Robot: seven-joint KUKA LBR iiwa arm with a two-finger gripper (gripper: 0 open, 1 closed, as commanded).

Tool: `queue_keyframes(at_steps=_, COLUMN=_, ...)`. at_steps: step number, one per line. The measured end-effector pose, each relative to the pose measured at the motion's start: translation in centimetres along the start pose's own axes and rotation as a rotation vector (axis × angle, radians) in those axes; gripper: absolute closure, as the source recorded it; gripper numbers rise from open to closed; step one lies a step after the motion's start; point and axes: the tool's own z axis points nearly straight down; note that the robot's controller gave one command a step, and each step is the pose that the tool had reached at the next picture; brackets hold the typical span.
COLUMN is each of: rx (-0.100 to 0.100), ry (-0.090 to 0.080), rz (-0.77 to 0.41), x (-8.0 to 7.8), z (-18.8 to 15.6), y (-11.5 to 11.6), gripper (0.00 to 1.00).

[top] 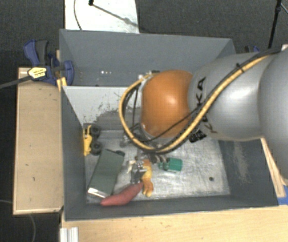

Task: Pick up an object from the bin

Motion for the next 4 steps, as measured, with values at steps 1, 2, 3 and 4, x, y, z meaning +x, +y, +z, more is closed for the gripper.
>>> queue_keyframes(at_steps=1, rx=-0.002, ry=-0.003, rz=-0.162, x=-0.1, z=-0.9, y=-1.3, gripper=0.00)
queue_keyframes(at_steps=2, rx=-0.002, ry=-0.005, rz=-0.113, x=-0.5, z=3.4, y=-2.4, gripper=0.00)
queue_keyframes(at_steps=3, rx=-0.007, ry=-0.008, rz=-0.107, x=-1.9, z=6.6, y=-5.4, gripper=1.00)
queue_keyframes(at_steps=4, rx=-0.007, ry=-0.008, rz=-0.107, x=-1.9, z=6.6, y=-5.4, gripper=1.00)
